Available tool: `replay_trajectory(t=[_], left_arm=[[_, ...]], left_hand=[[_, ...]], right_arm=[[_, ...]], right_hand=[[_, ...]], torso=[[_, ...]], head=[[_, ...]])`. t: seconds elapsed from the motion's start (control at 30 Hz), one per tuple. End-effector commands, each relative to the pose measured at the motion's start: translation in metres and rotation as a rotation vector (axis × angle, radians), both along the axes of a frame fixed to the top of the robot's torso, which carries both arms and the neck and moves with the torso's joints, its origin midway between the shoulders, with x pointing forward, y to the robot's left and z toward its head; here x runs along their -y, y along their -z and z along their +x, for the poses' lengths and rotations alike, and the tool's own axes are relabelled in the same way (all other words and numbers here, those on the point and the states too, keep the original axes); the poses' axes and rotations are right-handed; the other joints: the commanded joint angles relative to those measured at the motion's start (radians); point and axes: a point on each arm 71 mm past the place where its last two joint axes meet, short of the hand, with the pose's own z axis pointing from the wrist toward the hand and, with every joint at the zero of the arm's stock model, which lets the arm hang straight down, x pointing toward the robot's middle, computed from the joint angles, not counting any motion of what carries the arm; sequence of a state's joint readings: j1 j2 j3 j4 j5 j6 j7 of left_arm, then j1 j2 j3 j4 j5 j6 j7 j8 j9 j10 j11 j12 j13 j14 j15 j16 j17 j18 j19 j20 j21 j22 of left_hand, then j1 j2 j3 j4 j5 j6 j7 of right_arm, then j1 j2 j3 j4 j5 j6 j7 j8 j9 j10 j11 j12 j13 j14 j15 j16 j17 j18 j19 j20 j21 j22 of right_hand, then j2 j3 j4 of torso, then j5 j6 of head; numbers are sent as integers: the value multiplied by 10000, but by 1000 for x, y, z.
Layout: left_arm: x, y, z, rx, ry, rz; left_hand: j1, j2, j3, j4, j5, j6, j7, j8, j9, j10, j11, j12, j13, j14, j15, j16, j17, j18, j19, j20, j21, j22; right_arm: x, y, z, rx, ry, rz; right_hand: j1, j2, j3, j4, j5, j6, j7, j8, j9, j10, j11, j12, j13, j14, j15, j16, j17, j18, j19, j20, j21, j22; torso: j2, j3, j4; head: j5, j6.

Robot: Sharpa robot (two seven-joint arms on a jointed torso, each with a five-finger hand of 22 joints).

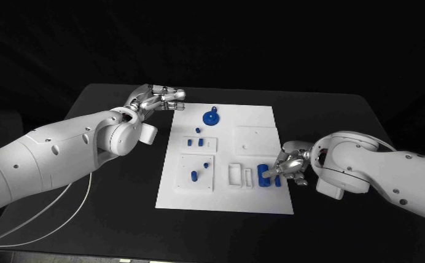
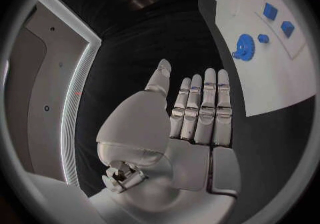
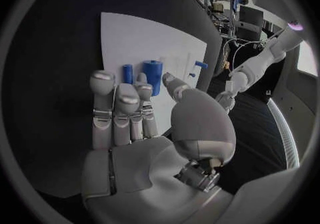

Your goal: Assemble the parts on the task board

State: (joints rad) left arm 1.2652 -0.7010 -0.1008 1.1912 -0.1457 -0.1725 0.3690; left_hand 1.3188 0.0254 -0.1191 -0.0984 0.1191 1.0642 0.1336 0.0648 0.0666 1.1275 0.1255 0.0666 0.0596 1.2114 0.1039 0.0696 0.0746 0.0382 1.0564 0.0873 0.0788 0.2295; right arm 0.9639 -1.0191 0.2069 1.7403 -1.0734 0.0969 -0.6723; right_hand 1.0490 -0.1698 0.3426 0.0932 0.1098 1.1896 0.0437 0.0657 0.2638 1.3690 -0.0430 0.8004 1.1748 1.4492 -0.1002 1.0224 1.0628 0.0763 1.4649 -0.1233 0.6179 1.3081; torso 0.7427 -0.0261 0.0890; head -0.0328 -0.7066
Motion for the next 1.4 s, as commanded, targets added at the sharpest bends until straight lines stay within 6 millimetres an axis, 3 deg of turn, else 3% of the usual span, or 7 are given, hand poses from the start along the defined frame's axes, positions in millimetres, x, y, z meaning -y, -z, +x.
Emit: replay_trajectory(t=[0.03, 0.4, 0.53, 0.9, 1.2, 1.33, 1.4], left_arm=[[3, 0, -1, 50, 306, 12], [3, 0, -2, -8, 419, 51], [4, 0, -2, -51, 553, 16], [6, 1, -3, -158, 785, -1], [8, 1, -2, -141, 848, 92], [9, 2, -1, -145, 872, 100], [9, 2, -1, -149, 875, 105]], left_hand=[[-38, -126, -215, 151, -65, -71, 15, -14, -9, 44, -11, -20, 6, 76, -3, -27, 19, 56, 72, -6, 17, -66], [-255, -217, -284, 431, -153, -120, 31, -15, -8, 73, -11, -20, 8, 74, 0, -27, 19, 46, 82, -5, 26, -155], [-302, -265, -281, 513, -159, -143, 39, -14, -8, 35, 5, -17, 9, 12, 22, -32, 12, 35, 35, 14, 4, -205], [-394, -501, -107, 815, -180, -205, 62, -14, -7, -31, 29, -13, 9, -89, 55, -26, 20, 28, -36, 50, 5, -373], [-422, -503, -113, 847, -177, -229, 69, -13, -7, -28, 30, -14, 9, -82, 53, -25, 23, 21, -42, 48, 11, -412], [-409, -489, -105, 844, -174, -232, 68, -12, -6, -25, 28, -12, 10, -83, 53, -26, 23, 19, -41, 48, 16, -431], [-409, -489, -105, 844, -174, -232, 68, -12, -6, -25, 28, -12, 10, -83, 53, -26, 23, 19, -41, 48, 16, -431]], right_arm=[[1, 2, -2, -231, 84, -434], [-12, 2, 3, 270, -69, -612], [-15, 5, 5, 545, -86, -823], [-38, 14, 8, 864, -229, -693], [-49, 26, 4, 393, -452, -622], [-51, 33, 3, 264, -500, -699], [-50, 35, 3, 243, -461, -689]], right_hand=[[-158, -17, 22, 155, -134, -63, 20, -19, 23, 83, 5, 82, 93, 55, -11, 47, 53, -97, 499, -1, 92, 391], [-289, -213, 52, 512, -548, -235, 63, -19, -14, 101, 34, 7, 215, 68, 6, 26, 115, -92, 504, 9, 154, 498], [-319, -302, 279, 432, -539, -254, 90, -19, -371, 94, 49, -34, 259, 75, 20, 2, 130, -70, 509, 31, 137, 542], [-513, -496, 574, 346, -594, -409, 137, -19, -556, 70, 72, -75, 290, 81, 28, -32, 150, -67, 517, 29, 149, 576], [-481, -493, 571, 223, -586, -413, 140, -18, -590, 58, 76, -48, 320, 85, 34, -5, 193, -68, 517, 36, 208, 611], [-263, -373, 657, -3, -537, -385, 145, -19, -596, 50, 75, -42, 322, 84, 37, -6, 199, -65, 515, 45, 218, 625], [66, -140, 758, -323, -319, -240, 114, -11, -588, 54, 48, -81, 286, 90, 22, 18, 221, -68, 514, 42, 238, 640]], torso=[[9, -6, 1], [11, 10, 0], [13, 4, -10], [11, 0, 8], [5, -15, -16], [7, -14, -11], [9, -10, -9]], head=[[-20, -15], [14, -89], [39, -93], [103, -157], [112, -186], [112, -185], [122, -180]])
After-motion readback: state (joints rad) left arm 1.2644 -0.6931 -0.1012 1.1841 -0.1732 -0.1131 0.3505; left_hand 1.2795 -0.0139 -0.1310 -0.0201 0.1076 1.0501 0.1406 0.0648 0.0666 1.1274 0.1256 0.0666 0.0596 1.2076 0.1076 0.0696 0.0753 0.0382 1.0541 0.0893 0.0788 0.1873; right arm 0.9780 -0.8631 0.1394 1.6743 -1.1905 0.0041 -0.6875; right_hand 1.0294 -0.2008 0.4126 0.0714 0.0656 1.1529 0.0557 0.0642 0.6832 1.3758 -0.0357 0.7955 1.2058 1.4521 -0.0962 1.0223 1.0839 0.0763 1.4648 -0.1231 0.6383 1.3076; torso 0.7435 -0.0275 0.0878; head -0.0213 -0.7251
